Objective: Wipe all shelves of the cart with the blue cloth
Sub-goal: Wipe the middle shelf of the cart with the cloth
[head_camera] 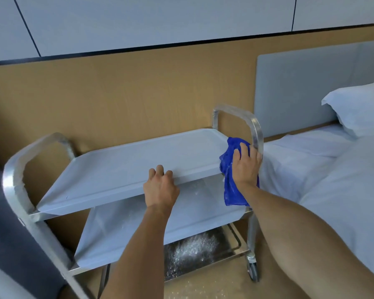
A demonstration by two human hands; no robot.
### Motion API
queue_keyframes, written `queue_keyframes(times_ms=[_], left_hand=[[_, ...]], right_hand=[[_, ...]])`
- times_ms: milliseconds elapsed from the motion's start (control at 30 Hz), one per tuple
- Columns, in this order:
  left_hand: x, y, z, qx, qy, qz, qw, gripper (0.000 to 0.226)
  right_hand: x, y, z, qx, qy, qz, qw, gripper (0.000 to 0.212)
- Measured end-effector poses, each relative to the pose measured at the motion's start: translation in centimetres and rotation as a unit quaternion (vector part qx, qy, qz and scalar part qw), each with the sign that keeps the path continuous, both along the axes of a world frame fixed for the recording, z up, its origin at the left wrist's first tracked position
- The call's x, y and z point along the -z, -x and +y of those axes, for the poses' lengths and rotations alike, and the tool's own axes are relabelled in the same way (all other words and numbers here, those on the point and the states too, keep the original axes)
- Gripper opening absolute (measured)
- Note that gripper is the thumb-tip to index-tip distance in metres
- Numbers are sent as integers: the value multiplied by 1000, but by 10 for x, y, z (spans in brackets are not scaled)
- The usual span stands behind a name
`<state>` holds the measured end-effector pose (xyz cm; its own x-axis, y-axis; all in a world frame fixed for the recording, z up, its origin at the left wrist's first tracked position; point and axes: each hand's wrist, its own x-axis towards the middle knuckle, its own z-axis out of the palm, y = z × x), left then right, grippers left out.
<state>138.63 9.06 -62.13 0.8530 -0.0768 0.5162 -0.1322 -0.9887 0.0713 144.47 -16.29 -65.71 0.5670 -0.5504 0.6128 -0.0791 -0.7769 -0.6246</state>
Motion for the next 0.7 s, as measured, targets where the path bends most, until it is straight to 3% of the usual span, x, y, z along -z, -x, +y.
queue_keyframes(times_ms=[167,233,367,500,700], left_hand=[[1,2,1,-18,-1,-7,1000,8],[-3,5,0,-29,7,1,1000,12],[-21,13,1,-20,17,54,998,18],[-28,24,26,-38,-16,49,998,19],[-6,46,98,-139,10,12,990,25]], right_hand=[[10,27,66,-39,21,48,998,67],[15,42,113,-103,70,55,991,72],[23,50,152,-213,172,39,961,71],[20,51,128,-183,236,50,953,68],[27,48,135,-196,200,36,959,61]])
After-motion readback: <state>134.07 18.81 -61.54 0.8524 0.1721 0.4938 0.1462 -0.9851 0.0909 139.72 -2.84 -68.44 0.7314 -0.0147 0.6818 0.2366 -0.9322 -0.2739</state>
